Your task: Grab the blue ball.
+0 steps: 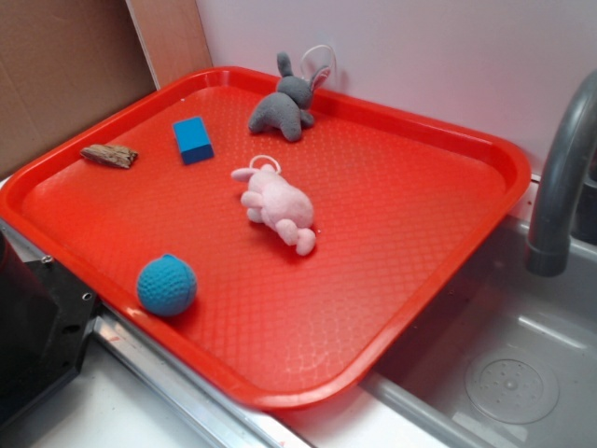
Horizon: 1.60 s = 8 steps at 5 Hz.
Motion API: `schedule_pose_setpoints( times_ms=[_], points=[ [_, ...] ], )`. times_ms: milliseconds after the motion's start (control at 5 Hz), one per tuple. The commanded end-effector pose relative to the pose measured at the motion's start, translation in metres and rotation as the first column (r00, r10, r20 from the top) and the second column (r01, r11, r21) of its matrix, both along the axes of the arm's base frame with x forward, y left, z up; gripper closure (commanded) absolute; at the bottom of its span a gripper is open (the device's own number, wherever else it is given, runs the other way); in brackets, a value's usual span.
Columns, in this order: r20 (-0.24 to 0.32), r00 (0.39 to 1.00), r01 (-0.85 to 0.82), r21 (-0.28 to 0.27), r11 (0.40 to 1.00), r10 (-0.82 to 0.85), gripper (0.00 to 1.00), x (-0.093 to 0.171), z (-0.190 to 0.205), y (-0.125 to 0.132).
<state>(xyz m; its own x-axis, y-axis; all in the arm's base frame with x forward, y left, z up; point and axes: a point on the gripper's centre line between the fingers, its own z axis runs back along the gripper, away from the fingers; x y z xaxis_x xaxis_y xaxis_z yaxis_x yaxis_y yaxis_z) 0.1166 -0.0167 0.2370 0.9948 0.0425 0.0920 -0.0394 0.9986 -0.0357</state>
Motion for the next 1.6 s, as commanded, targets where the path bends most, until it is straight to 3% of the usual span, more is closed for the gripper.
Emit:
schedule_pose_setpoints(
  times_ms=[0, 200, 400, 600, 800, 1000, 1200, 1400],
  points=[
    [0.0, 1.0, 0.0, 0.0, 1.0, 0.0, 0.0, 0.0, 0.0, 0.0],
    [-0.082, 0.996, -0.027, 0.032, 0.999, 0.03, 0.0, -0.001, -0.05, -0.009],
    [-0.079, 0.989, -0.128, -0.05, 0.99, 0.124, 0.0, -0.004, -0.099, -0.022],
    [-0.099, 0.989, -0.11, -0.002, 0.994, 0.109, 0.0, -0.004, -0.145, -0.038],
    [-0.087, 0.989, -0.127, -0.042, 0.991, 0.123, 0.0, 0.003, -0.177, -0.043],
    [-0.115, 0.992, -0.054, -0.081, 0.995, 0.045, 0.0, 0.014, -0.199, -0.059],
    [-0.114, 0.994, 0.001, 0.001, 1.0, -0.001, 0.0, 0.006, -0.215, -0.061],
    [-0.088, 0.996, -0.014, 0.007, 1.0, 0.014, 1.0, 0.0, -0.207, -0.057]
  ],
)
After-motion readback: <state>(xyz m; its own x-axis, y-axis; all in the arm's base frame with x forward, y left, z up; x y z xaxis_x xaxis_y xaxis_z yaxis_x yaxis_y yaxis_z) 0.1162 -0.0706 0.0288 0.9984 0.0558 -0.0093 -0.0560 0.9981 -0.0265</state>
